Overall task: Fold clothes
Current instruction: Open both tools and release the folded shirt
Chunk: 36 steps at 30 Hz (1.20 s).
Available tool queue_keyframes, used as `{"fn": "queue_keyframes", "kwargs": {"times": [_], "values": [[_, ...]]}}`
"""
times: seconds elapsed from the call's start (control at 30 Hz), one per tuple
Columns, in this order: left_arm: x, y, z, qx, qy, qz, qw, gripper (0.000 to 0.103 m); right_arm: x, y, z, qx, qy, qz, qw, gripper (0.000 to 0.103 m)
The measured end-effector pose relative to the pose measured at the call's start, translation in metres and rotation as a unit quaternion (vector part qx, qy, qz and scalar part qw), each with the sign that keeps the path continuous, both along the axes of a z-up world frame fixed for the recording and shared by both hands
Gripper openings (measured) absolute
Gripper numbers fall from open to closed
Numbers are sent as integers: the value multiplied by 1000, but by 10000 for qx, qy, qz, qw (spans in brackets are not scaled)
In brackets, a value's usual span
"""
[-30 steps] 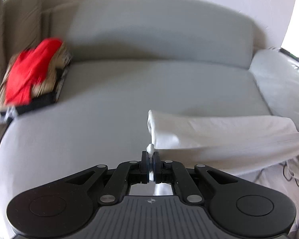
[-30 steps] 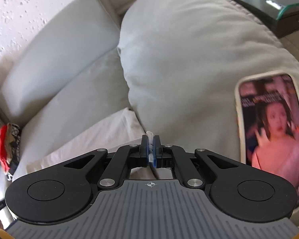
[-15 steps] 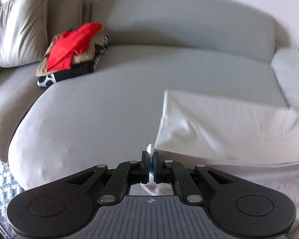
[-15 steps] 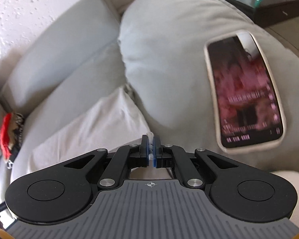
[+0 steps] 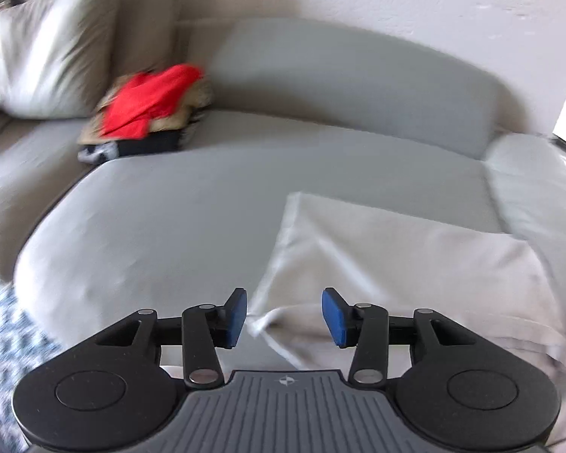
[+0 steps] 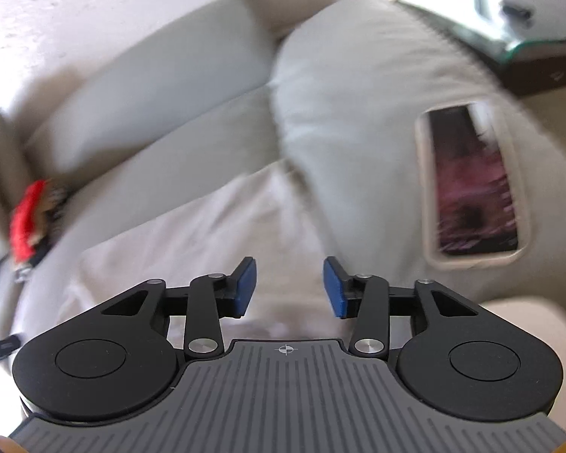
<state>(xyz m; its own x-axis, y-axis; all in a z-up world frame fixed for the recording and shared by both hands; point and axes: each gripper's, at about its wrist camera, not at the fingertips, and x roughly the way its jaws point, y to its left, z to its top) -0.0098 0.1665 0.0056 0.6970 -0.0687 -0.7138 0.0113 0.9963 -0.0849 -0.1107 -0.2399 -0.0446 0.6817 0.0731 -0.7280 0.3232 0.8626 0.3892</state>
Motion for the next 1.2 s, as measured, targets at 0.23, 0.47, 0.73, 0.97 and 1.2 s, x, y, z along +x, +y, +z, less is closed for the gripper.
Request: {"fn": "queue_keyframes", "kwargs": {"times": [0.23, 0.47, 0.73, 0.97, 1.2], "values": [[-1, -4, -48, -2594, 935, 432, 9603, 41, 1, 17, -49, 1901, 12, -259, 9814, 39], [-4, -30, -57, -2036, 918, 430, 9738, 43, 17, 15, -55, 1628, 263, -236, 9860, 50], [7, -5, -76, -3068, 1213, 941, 9393, 45, 3, -14, -99, 2789, 301, -1192, 9524, 51], [12, -20, -86, -2905, 1328, 723, 9449, 45, -11, -19, -110, 2900, 171, -1795, 9399, 49], [8, -12, -87, -2976, 1327, 839, 9417, 45, -26, -30, -119, 3268, -526, -2228, 9169, 50]]}}
